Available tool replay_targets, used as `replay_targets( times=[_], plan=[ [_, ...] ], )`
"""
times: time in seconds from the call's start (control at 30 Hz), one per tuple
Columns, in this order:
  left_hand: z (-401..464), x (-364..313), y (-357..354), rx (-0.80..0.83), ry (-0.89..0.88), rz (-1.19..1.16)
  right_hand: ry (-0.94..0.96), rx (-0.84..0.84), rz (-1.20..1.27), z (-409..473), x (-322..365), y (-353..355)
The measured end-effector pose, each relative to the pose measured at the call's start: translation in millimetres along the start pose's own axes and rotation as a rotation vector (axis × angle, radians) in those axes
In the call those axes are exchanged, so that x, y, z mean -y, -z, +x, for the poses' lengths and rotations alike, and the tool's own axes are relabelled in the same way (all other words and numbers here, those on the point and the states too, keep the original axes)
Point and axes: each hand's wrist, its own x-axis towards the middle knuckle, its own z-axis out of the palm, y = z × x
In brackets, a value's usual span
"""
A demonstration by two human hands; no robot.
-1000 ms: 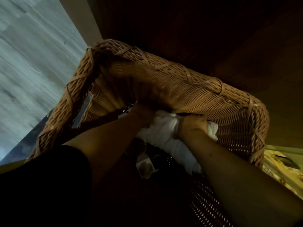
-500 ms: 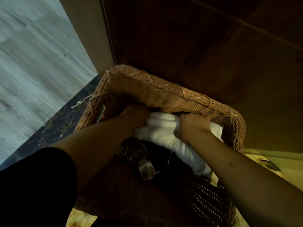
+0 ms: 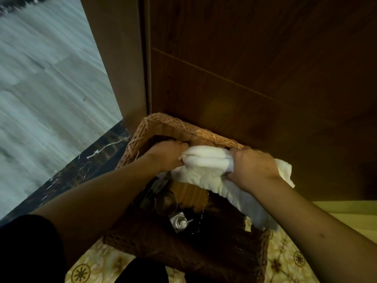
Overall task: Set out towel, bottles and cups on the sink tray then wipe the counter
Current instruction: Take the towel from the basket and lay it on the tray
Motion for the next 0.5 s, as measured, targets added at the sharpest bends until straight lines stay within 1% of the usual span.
replay_targets(
  times=[0.03, 0.1, 0.2, 0.33, 0.4, 0.5],
  plan=[
    [-5, -1, 4, -0.008, 0.009, 0.038, 0.003, -0.011, 0.0, -5, -3, 5],
    [-17, -4, 9, -0.075, 0.017, 0.045, 0.014, -0.03, 0.003, -16, -9, 14],
    [-37, -9, 14, -0.253, 0.027, -0.081, 0.054, -0.087, 0.024, -29, -20, 26],
    [-66, -29, 27, -0.445, 0.077, -0.144, 0.126, -0.161, 0.059, -44, -39, 40],
    [-82, -45, 34, -0.492, 0.129, -0.162, 0.178, -0.204, 0.074, -51, -49, 46],
    [-107, -68, 46, -0.524, 0.208, -0.123, 0.271, -0.259, 0.109, -60, -64, 54]
  ],
)
